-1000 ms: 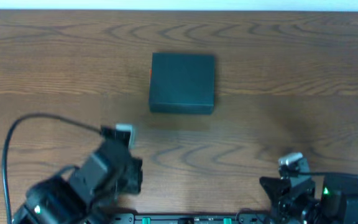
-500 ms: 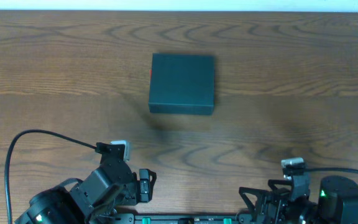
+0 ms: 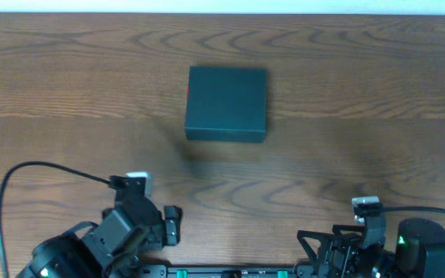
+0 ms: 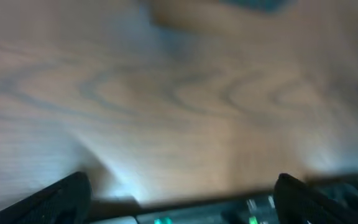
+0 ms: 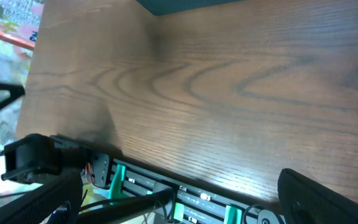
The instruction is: Pack container
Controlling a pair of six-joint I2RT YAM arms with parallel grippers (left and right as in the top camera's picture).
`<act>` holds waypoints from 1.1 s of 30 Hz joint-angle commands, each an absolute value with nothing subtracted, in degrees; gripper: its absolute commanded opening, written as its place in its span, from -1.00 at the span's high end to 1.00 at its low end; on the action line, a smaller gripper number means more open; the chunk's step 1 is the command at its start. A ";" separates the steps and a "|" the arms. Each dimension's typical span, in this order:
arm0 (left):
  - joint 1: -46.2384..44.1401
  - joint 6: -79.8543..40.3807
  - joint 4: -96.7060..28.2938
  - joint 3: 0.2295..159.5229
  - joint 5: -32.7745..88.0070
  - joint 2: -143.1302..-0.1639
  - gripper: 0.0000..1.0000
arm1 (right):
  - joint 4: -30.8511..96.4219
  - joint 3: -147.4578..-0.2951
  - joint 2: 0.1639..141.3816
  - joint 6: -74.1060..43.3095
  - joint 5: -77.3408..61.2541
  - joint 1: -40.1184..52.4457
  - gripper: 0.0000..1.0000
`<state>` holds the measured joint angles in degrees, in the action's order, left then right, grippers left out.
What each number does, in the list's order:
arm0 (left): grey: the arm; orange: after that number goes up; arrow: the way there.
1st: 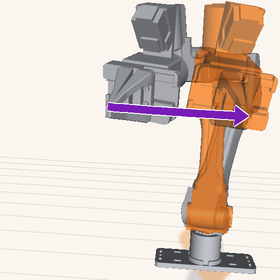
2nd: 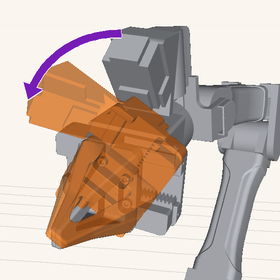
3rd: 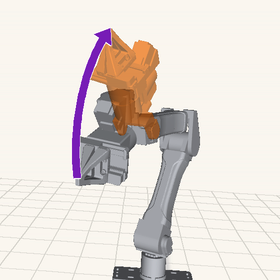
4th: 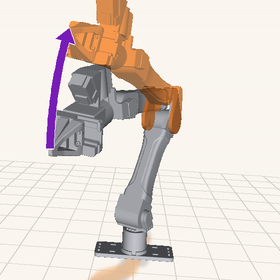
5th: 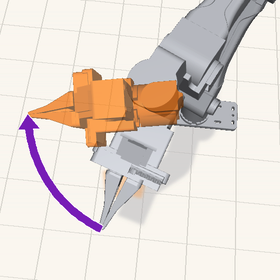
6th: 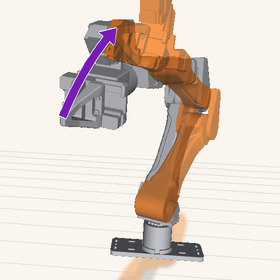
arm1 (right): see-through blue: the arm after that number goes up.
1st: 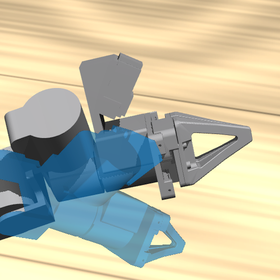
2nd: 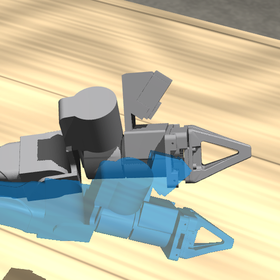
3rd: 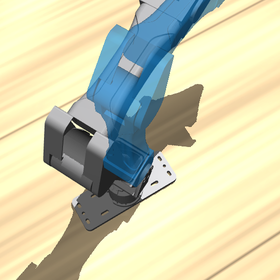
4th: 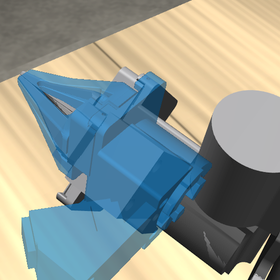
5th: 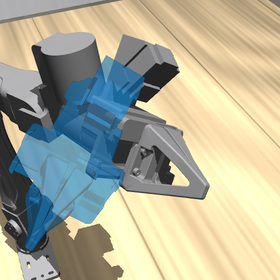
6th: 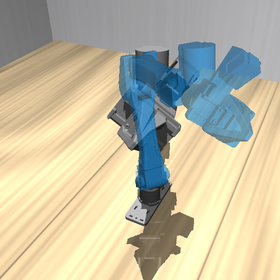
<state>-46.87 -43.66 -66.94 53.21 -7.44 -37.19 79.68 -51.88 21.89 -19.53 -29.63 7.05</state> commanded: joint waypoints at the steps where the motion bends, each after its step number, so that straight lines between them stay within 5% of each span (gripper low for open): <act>1: -40.60 -31.07 -62.41 51.99 -17.34 -34.76 -0.90 | 79.77 -51.48 21.56 -20.36 -30.22 7.53 -0.99; 5: -28.38 -8.84 -52.84 46.89 -14.57 -28.34 -0.90 | 79.77 -51.48 21.56 -20.34 -30.22 7.53 -0.99; 13: -9.72 -5.23 -45.12 31.59 -8.21 -13.65 -0.91 | 79.77 -51.48 21.56 -20.34 -30.22 7.53 -0.99; 33: -7.42 -5.93 -38.72 11.55 -1.43 -0.19 -0.90 | 79.79 -51.48 21.56 -20.34 -30.22 7.53 -0.98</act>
